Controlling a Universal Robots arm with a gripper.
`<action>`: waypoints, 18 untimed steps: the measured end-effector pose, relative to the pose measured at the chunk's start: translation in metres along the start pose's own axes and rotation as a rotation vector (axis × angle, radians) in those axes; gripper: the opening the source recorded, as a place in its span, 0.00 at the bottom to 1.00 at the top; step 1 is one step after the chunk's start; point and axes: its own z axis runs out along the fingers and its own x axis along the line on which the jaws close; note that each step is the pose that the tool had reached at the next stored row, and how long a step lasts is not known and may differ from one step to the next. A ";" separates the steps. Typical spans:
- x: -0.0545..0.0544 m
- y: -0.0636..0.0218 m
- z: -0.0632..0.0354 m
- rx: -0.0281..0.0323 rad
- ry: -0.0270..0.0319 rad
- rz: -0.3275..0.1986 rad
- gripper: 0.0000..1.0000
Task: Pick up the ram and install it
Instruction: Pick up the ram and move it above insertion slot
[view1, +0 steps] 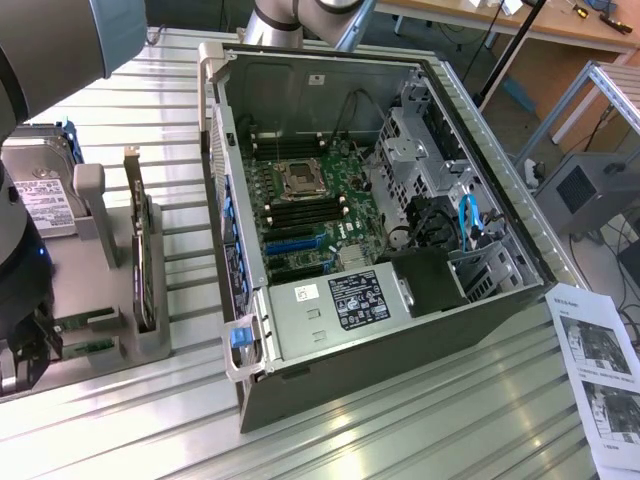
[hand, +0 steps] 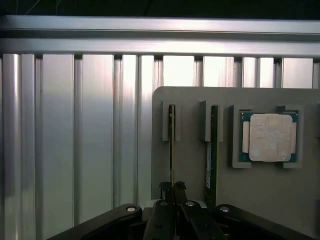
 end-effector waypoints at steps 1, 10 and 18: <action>0.000 0.0000 -0.0029 0.0000 0.0000 0.000 0.12; 0.000 0.0002 -0.0213 -0.0001 0.0001 0.000 0.12; 0.000 0.0004 -0.0438 -0.0001 0.0000 0.000 0.12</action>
